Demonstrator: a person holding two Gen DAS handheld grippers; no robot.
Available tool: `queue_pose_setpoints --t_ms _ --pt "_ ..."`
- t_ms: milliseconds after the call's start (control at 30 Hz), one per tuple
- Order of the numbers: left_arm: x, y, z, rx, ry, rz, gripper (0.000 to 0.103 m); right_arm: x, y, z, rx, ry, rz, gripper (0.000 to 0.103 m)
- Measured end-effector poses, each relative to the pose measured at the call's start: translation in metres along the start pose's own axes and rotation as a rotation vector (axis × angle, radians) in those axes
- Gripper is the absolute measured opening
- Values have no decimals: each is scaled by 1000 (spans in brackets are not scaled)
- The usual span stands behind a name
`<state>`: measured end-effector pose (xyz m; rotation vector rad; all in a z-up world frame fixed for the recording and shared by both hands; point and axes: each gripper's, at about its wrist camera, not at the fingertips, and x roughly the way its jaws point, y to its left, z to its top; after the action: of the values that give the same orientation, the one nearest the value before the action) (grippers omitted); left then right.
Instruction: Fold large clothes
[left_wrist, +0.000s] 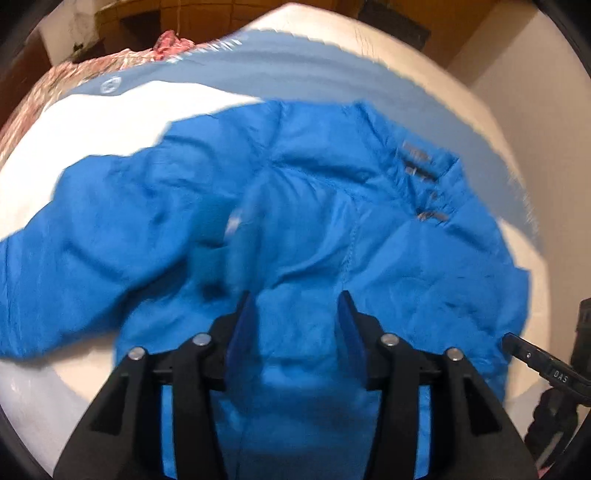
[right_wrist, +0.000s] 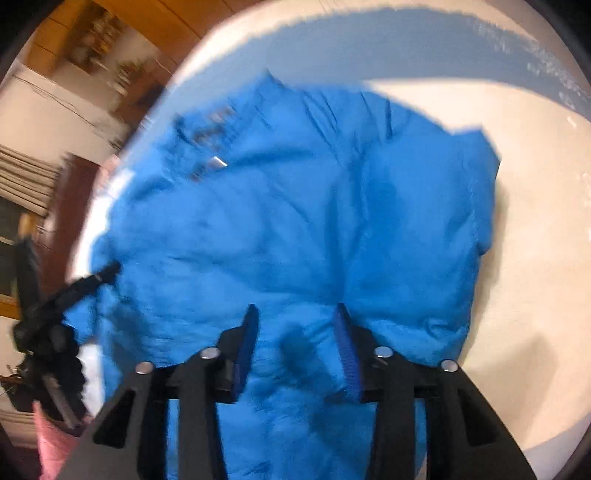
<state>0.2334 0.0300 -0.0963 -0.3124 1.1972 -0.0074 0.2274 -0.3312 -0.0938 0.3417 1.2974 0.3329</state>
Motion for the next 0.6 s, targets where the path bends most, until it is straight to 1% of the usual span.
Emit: queue_pose_setpoints --t_ms 67,100,133,233,333,400,433,467,567,600 --pt "-23 21 -10 -18 -28 28 53 -13 7 -3 -25 -19 -22 47" --pt "-35 37 -17 -33 -42 54 57 -19 10 -6 -37 -23 -45 47" --pt "-44 55 -22 -53 -49 80 59 -23 12 -8 -40 -22 -55 47" --pt "-73 123 -45 -162 -50 164 60 -27 14 -12 -31 -12 -48 47" --pt "-102 200 -66 -289 -54 262 62 -25 17 -16 -36 -7 -74 48" --pt "-118 244 -76 -370 -64 307 63 -19 20 -17 -35 0 -86 48" --pt "-125 265 -82 -418 -68 317 63 -15 22 -17 -33 5 -87 48" --pt "-133 292 -90 -490 -81 316 63 -13 22 -17 -32 8 -90 48" --pt "-146 346 -102 -621 -120 311 63 -4 25 -15 -33 5 -127 48" --pt "-147 357 -104 -648 -127 303 63 -2 24 -14 -30 6 -133 48"
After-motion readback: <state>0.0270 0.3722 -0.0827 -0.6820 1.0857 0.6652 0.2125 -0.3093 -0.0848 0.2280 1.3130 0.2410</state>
